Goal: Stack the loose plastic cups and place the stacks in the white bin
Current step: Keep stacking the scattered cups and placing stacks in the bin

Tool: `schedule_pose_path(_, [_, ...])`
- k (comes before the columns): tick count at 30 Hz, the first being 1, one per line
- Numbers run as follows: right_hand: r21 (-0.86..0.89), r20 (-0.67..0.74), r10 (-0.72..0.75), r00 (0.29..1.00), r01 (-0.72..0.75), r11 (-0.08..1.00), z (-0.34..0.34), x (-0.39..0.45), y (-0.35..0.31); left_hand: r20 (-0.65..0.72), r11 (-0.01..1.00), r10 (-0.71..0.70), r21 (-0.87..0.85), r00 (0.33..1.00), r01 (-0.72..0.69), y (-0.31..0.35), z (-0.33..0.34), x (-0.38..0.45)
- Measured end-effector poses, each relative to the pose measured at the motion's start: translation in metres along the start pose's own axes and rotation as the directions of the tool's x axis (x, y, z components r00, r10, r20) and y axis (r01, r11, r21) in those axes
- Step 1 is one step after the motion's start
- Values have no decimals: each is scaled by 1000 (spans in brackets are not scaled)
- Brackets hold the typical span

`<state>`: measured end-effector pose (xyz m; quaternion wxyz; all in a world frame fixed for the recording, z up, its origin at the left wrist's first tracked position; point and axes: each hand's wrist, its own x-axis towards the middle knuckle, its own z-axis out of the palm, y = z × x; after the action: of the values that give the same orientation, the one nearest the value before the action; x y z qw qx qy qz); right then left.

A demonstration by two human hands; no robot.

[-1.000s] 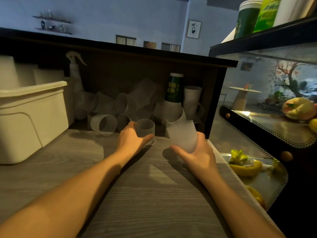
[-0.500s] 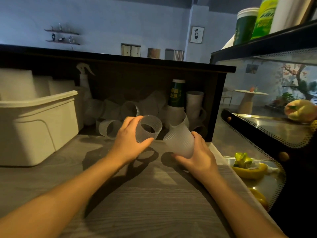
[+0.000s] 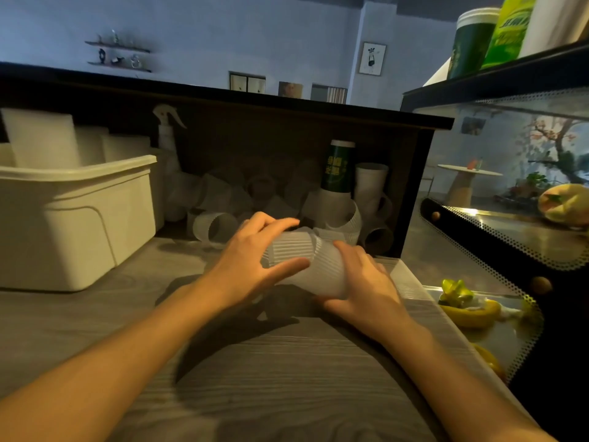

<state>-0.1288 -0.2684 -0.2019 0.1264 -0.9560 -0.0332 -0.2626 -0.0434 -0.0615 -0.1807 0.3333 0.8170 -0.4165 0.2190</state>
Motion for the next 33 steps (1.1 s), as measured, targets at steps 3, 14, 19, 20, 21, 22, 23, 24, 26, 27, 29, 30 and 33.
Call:
schedule_pose_path(3, [-21, 14, -51, 999, 51, 998, 1, -1, -4, 22, 997, -47, -63, 999, 48, 3, 6, -3])
schedule_pose_path(14, [-53, 6, -155, 988, 155, 987, 7, -1, -13, 160, 990, -2, -140, 987, 25, 13, 19, -6])
schedule_pose_path(19, [-15, -27, -104, 994, 104, 994, 3, 0, -6, 128, 960, -47, -268, 991, 81, 23, 21, -2])
schedule_pose_path(20, [9, -36, -82, 996, 83, 997, 2, 0, -4, 68, 961, -53, -269, 996, 70, 19, 18, -1])
schedule_pose_path(21, [34, -45, -55, 997, 56, 998, 2, 0, -1, 0, 966, -66, -250, 998, 64, 13, 15, 1])
schedule_pose_path(22, [56, -53, -22, 998, 25, 998, 0, 0, 1, -60, 978, -82, -199, 995, 69, 4, 11, 3])
schedule_pose_path(23, [74, -57, 11, 998, -7, 997, -1, 0, 4, -100, 989, -94, -127, 991, 81, -7, 8, 4])
schedule_pose_path(24, [86, -64, 42, 997, -36, 996, -2, -1, 6, -109, 994, -101, -49, 989, 96, -18, 4, 6])
schedule_pose_path(26, [103, -80, 92, 993, -84, 991, -5, -3, 10, -35, 985, -140, 101, 990, 143, -39, -1, 7])
schedule_pose_path(27, [108, -92, 107, 990, -97, 989, -6, -3, 11, 31, 969, -175, 182, 984, 166, -48, -2, 7])
schedule_pose_path(29, [114, -104, 127, 986, -115, 987, -7, -4, 12, 129, 930, -214, 330, 968, 162, -62, -2, 5])
schedule_pose_path(30, [118, -101, 136, 986, -124, 985, -7, -4, 13, 146, 914, -207, 381, 967, 138, -66, 0, 4])
schedule_pose_path(33, [121, -70, 157, 985, -148, 982, -8, -4, 12, 119, 866, -159, 494, 980, 80, -72, 4, 4])
